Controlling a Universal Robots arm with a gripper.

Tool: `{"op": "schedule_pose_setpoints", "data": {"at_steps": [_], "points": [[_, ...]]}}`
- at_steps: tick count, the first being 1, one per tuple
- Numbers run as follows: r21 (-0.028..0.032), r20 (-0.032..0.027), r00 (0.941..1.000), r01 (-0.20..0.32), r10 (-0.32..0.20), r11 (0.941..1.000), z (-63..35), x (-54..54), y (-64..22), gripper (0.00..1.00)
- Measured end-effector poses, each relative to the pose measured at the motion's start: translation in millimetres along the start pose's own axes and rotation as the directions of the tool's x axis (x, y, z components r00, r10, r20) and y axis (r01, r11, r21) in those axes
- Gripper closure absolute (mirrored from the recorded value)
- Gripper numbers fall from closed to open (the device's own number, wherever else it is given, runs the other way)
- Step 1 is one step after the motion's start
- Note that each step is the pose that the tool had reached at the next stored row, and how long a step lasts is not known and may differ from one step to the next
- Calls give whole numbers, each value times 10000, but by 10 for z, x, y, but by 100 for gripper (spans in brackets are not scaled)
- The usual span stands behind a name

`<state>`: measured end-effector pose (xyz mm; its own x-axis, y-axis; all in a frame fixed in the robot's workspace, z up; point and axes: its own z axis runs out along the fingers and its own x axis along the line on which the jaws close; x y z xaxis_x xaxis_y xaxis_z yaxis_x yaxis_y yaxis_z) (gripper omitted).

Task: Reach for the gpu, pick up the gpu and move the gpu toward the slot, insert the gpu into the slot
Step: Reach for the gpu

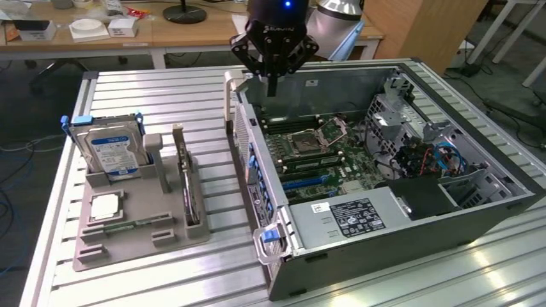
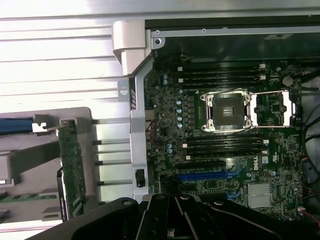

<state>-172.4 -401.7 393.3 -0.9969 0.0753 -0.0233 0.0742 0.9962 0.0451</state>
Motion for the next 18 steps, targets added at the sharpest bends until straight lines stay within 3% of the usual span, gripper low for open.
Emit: {"op": "schedule_pose_setpoints", "data": {"at_steps": [18], "points": [[1,0,10000,0,0,10000,-3,89,-12,90]]}}
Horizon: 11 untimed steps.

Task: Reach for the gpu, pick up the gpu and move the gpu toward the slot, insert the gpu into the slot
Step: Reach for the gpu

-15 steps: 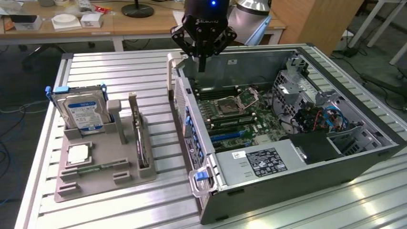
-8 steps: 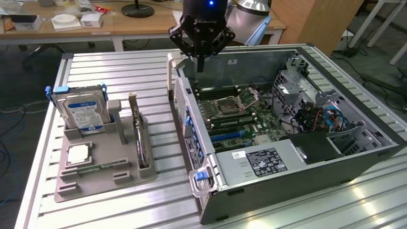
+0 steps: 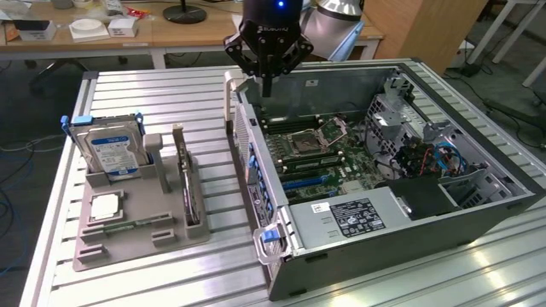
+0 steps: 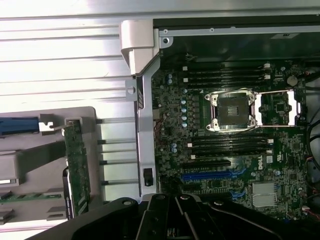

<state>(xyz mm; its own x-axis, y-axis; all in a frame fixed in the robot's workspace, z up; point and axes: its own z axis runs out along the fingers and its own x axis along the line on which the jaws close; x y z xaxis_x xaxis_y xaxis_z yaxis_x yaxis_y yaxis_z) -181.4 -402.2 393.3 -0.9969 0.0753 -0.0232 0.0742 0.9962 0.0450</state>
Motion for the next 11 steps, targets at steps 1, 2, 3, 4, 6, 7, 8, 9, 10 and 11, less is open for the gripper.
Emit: {"op": "schedule_pose_setpoints", "data": {"at_steps": [1,2,3,4,6,7,8,9,10,11], "points": [[0,0,10000,0,0,10000,0,9,-1,90],[0,0,10000,0,0,10000,0,18,-3,90],[0,1,10000,0,0,10000,0,26,-4,90],[-1,0,10000,0,0,10000,-1,32,-5,90],[-1,1,10000,0,0,10000,-1,43,-7,90],[-1,1,10000,0,0,10000,-1,48,-8,90],[0,0,10000,0,0,10000,-1,53,-9,90],[0,0,10000,0,0,10000,-1,57,-10,90],[0,0,10000,0,0,10000,-2,62,-11,90],[-1,1,10000,0,0,10000,-1,66,-12,90]]}}
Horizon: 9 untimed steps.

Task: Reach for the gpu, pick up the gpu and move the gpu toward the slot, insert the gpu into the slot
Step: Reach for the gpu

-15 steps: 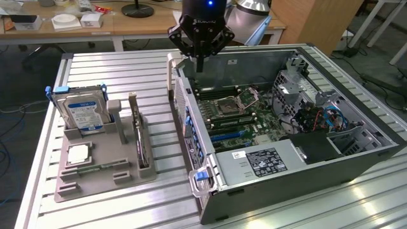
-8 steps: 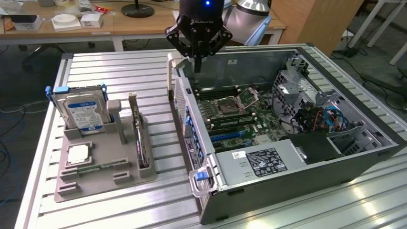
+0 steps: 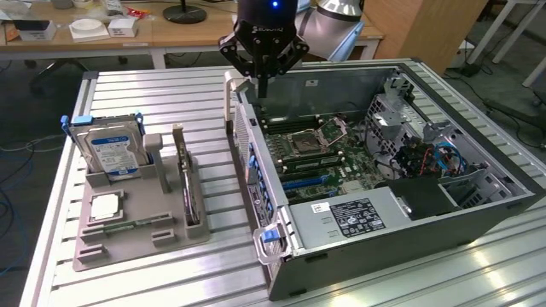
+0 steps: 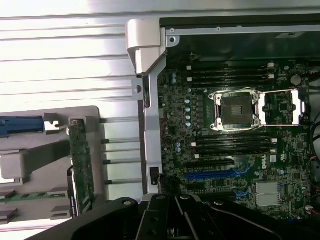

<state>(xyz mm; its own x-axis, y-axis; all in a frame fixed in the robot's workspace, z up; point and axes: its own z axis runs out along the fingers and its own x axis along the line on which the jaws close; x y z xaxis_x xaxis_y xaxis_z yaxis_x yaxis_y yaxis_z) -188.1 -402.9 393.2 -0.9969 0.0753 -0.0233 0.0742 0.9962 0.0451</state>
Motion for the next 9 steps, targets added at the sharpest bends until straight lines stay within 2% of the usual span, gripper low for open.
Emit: {"op": "schedule_pose_setpoints", "data": {"at_steps": [9], "points": [[0,0,10000,0,0,10000,-1,37,-7,90]]}}
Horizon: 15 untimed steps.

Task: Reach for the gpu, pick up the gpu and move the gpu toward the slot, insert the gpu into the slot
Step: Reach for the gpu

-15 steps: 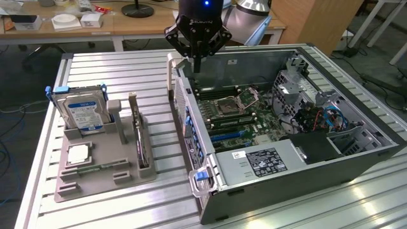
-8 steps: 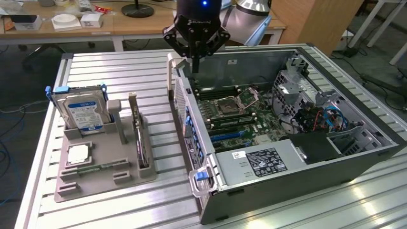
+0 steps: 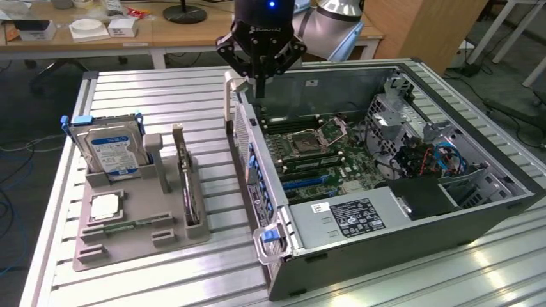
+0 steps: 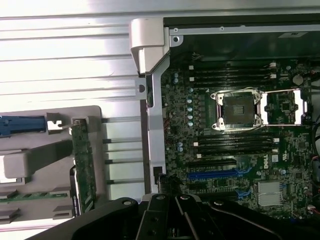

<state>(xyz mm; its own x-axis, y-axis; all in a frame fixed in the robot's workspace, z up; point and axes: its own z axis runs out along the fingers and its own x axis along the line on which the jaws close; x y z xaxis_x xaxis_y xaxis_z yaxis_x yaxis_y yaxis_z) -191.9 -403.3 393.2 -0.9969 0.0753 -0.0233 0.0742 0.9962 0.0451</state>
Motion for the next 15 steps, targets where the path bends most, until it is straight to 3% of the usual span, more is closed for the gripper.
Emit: {"op": "schedule_pose_setpoints", "data": {"at_steps": [15], "points": [[0,1,10000,0,0,10000,-2,64,-17,90]]}}
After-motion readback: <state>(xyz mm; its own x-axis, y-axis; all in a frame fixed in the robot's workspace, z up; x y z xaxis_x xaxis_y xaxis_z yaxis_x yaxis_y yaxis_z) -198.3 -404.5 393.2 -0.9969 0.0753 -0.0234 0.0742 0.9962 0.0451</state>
